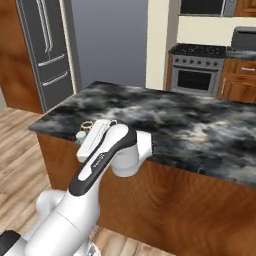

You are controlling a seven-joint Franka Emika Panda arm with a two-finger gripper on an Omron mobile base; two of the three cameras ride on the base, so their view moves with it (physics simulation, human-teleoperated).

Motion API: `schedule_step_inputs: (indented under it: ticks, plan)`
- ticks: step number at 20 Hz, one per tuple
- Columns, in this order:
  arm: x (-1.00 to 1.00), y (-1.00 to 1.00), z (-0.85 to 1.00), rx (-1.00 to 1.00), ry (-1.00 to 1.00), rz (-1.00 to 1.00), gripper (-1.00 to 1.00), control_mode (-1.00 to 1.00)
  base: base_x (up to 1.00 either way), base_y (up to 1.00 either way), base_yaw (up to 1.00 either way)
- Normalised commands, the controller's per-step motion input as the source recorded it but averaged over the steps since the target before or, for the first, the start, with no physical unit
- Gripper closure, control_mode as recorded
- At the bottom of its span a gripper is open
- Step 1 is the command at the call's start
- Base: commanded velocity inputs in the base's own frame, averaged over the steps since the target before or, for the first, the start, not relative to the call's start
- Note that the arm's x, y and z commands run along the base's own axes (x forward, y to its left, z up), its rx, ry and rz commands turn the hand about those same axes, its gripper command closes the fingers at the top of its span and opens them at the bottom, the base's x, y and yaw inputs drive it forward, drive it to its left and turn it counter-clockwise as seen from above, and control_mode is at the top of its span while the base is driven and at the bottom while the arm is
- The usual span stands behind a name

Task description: Pick up the marshmallow and place it in the cup of hot chocolate on the dining counter.

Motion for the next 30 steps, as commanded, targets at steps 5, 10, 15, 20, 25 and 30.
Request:
schedule_step_inputs:
  ticks: [5,10,15,20,25,30]
  plan:
    - [0.00,0.00,0.00,0.00,0.00,0.00,1.00,1.00,0.98,1.00,-0.44]
    - [0.00,0.00,0.00,0.00,0.00,0.00,1.00,1.00,0.69,0.86,-0.27]
    - [0.00,0.00,0.00,0.00,0.00,0.00,1.00,1.00,0.40,0.17,-0.05]
    - [0.00,0.00,0.00,0.00,0.00,0.00,1.00,1.00,0.38,-0.16,0.03]
    - [0.00,0.00,0.00,0.00,0.00,0.00,1.00,1.00,0.63,0.23,0.11]
    - [0.00,0.00,0.00,0.00,0.00,0.00,1.00,1.00,0.37,0.06,-0.04]
